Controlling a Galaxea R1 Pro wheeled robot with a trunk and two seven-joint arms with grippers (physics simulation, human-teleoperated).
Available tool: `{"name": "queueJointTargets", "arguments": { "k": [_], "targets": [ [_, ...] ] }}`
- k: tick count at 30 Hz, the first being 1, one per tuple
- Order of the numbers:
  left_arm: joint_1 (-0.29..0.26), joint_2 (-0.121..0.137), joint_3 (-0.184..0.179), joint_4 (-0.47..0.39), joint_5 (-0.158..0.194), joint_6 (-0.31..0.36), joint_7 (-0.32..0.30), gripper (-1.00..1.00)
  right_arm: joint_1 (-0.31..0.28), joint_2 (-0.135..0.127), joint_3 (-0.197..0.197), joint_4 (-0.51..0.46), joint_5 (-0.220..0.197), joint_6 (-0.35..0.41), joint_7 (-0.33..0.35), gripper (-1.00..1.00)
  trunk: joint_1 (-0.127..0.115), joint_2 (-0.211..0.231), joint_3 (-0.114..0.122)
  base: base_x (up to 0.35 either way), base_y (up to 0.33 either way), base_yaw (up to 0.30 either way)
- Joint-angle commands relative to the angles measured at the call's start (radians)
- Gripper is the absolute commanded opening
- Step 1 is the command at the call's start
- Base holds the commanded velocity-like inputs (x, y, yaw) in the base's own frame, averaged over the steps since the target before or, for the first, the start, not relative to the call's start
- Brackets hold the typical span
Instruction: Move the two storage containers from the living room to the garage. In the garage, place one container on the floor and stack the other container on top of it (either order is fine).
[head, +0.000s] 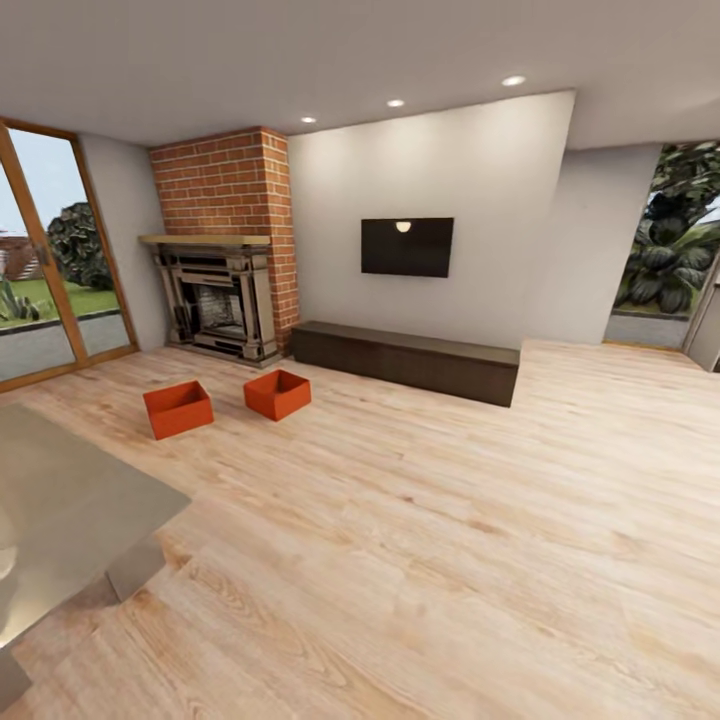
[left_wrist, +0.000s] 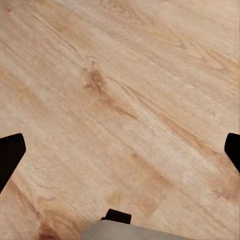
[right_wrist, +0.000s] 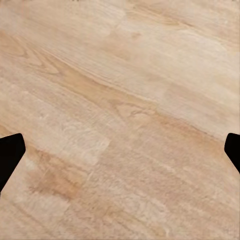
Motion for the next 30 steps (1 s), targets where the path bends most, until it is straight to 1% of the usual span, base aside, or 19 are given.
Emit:
{"name": "queueJointTargets", "arguments": {
  "k": [1, 30],
  "targets": [
    [-0.001, 0.000, 0.008, 0.003, -0.008, -0.005, 0.002, 1.00, 0.000, 0.000, -0.002, -0.002, 0.005, -0.001, 0.000, 1.00, 0.001, 0.000, -0.001, 0.327, 0.000, 0.000],
    [-0.001, -0.003, 0.008, 0.003, -0.008, -0.006, 0.004, 1.00, 0.000, 0.000, -0.003, -0.002, 0.004, -0.001, -0.003, 1.00, 0.001, 0.000, -0.001, 0.327, 0.000, 0.000]
  ]
}}
